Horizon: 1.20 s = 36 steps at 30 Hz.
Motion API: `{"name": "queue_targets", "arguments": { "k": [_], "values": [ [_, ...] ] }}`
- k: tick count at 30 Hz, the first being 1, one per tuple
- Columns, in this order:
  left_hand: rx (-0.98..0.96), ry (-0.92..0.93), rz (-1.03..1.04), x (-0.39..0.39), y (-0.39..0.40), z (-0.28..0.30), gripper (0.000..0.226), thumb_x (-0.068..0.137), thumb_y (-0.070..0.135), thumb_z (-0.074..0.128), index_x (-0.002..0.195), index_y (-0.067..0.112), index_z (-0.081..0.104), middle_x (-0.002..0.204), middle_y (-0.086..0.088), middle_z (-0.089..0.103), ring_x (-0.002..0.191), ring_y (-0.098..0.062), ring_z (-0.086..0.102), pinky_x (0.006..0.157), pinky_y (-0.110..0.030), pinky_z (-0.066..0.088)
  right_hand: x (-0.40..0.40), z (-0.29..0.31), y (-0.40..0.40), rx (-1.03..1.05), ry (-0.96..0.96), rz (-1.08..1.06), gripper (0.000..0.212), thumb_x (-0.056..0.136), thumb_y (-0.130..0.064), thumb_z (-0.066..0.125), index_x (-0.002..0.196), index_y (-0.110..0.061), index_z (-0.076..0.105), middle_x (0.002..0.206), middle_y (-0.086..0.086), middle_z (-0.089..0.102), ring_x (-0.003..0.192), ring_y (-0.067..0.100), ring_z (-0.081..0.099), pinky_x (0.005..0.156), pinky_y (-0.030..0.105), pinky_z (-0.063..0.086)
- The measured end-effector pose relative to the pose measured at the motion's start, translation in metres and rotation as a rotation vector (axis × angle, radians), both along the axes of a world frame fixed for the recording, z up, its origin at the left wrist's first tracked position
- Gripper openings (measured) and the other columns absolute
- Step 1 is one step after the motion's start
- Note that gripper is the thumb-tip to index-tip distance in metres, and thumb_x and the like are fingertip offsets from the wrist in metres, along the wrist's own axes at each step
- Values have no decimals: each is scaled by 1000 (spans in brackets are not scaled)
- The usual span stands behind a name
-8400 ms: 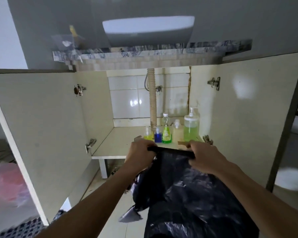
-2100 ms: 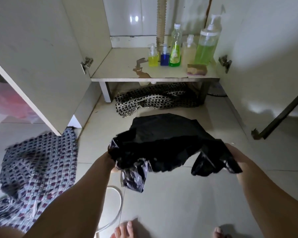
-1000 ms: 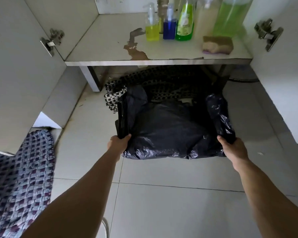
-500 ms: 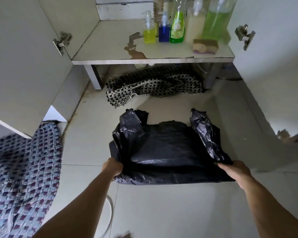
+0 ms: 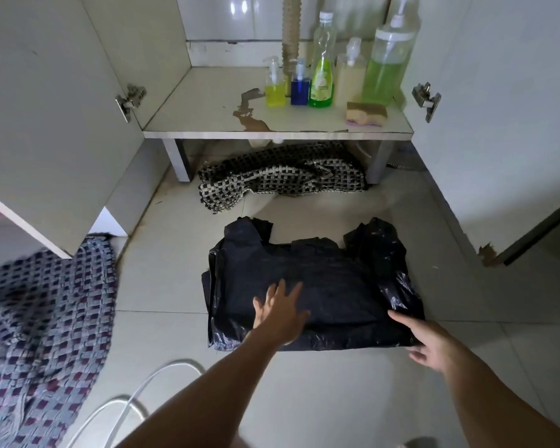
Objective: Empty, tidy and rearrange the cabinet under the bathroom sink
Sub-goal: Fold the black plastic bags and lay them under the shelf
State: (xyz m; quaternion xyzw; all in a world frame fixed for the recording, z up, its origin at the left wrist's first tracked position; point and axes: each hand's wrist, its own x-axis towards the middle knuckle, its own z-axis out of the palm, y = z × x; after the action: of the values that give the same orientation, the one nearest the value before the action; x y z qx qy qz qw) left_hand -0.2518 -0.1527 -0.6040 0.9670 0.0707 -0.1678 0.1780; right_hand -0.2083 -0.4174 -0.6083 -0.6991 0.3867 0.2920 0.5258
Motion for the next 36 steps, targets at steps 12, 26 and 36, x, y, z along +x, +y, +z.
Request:
{"name": "queue_targets", "arguments": {
  "k": [12,26,36],
  "values": [
    [-135,191,52,-3,-5,-33,62,93,54,39,149,41,14,161,-3,0,148,-28,2,109,-67,15,30,57,56,91,-354,102,18,74,6,67,89,-4,63,73,9,59,67,19,55,58,26,44],
    [-378,-286,964,-38,104,28,25,87,11,50,103,5,69,102,-21,69,99,-36,65,83,-37,50,-50,68,234,-624,-922,1180,29,84,-27,55,108,-12,57,117,12,48,112,33,48,97,41,36],
    [-854,-134,942,-61,129,9,78,59,76,66,114,22,60,105,0,69,98,-20,65,93,-39,52,-75,12,271,-495,-523,1747,61,71,-19,73,127,-10,48,157,5,15,144,26,18,117,53,9]
  ]
}}
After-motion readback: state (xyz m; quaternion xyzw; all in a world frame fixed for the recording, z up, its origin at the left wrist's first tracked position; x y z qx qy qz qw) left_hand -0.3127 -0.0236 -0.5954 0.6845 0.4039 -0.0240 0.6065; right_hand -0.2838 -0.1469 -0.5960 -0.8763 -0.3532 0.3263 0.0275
